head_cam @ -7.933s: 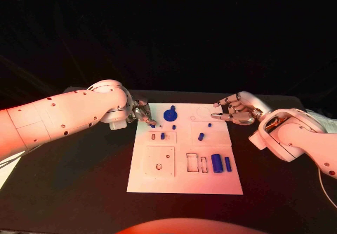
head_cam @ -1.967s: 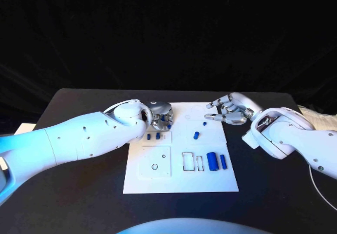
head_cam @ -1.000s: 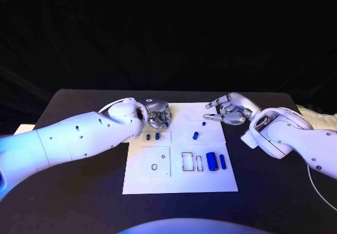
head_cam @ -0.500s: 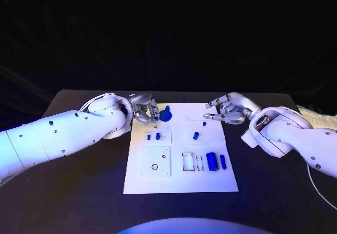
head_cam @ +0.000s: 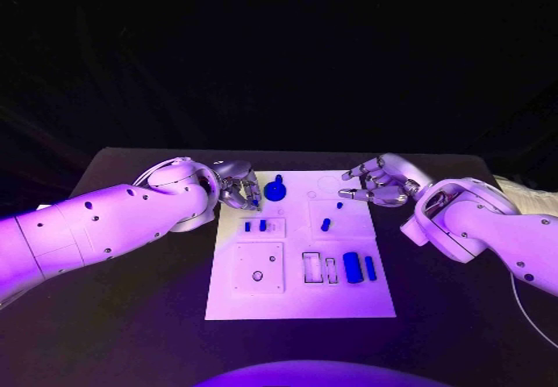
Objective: Assemble the parts on the task board
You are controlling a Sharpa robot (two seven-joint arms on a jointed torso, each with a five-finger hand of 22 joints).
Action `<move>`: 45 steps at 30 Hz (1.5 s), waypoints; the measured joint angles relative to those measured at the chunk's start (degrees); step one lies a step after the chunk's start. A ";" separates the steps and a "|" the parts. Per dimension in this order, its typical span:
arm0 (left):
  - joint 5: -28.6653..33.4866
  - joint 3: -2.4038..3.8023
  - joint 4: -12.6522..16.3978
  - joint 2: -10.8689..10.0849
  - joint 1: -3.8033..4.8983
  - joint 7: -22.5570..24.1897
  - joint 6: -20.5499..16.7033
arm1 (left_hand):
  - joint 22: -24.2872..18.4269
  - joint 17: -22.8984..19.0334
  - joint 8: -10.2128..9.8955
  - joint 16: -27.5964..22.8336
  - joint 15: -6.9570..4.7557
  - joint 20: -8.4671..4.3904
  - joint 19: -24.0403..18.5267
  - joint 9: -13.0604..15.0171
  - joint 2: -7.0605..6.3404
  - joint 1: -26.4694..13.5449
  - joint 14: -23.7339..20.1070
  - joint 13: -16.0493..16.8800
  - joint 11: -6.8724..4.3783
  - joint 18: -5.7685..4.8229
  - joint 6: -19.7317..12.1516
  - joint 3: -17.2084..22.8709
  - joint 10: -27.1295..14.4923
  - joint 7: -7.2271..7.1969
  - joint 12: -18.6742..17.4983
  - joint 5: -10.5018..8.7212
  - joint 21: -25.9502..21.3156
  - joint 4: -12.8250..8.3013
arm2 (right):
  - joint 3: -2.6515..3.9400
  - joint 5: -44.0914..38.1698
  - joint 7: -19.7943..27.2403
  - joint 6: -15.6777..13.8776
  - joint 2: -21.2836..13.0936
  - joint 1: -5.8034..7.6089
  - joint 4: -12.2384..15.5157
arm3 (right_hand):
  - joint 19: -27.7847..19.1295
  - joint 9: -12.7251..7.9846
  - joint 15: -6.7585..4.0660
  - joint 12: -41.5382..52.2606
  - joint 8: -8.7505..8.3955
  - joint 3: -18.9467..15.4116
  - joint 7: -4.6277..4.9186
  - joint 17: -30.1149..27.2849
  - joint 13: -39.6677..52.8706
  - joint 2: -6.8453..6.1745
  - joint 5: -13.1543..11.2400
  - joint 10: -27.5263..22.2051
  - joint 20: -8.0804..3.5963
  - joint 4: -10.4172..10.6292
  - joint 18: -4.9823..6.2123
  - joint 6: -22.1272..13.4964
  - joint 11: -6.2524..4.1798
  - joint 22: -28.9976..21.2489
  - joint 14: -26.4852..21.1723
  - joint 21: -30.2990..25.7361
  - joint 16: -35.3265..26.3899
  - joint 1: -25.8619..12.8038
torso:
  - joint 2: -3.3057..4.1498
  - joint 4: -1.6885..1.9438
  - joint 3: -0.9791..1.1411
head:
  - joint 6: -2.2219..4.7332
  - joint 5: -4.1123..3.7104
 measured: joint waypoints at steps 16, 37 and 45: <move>-3.00 -0.47 -0.65 1.17 -0.33 -0.02 0.46 | -0.01 -0.11 -0.01 0.00 0.00 0.00 0.00 -0.21 0.00 0.00 0.00 0.05 0.00 -0.01 -0.01 0.00 0.41 0.00 -0.28 0.00 0.00 0.00 | 0.00 0.00 0.00 0.09 0.03 -0.06 0.05 | 0.00 0.04 0.00 0.00 0.00 0.00 0.00 -0.01 -0.01 0.00 0.00 0.00 0.00 0.00 0.01 0.00 0.00 0.00 0.00 0.00 0.00 0.00 | 0.01 -0.06 0.06 | -0.07 0.10; -4.84 -0.60 -1.80 2.27 -0.52 -0.21 1.32 | -0.02 -0.19 -0.23 0.00 0.00 0.00 0.00 -0.15 -0.01 0.00 0.00 0.04 0.00 0.00 -0.01 0.16 0.41 0.00 -0.28 0.00 -0.01 -0.16 | 0.00 0.02 0.01 0.15 -0.02 -0.06 0.19 | 0.00 0.03 0.00 0.00 0.00 0.00 0.00 -0.02 -0.01 0.00 0.00 0.00 0.00 0.00 0.00 0.00 0.00 0.00 0.00 0.00 0.00 0.00 | 0.01 -0.05 -0.01 | -0.42 0.08; -5.03 -0.68 -1.69 2.33 -0.68 -0.23 1.65 | 0.22 -0.31 -0.33 0.00 0.00 0.00 0.00 -0.18 0.02 -0.35 0.00 0.24 -0.25 0.00 0.34 0.32 0.91 -0.30 -0.66 0.00 -0.01 -0.32 | 0.00 0.03 0.01 0.18 -0.01 -0.07 0.20 | 0.00 0.02 0.00 0.00 0.00 0.00 0.00 -0.02 -0.01 0.00 0.00 0.00 0.00 0.00 0.00 0.00 0.00 0.00 0.00 0.00 0.00 0.00 | 0.01 -0.04 -0.01 | -0.58 0.07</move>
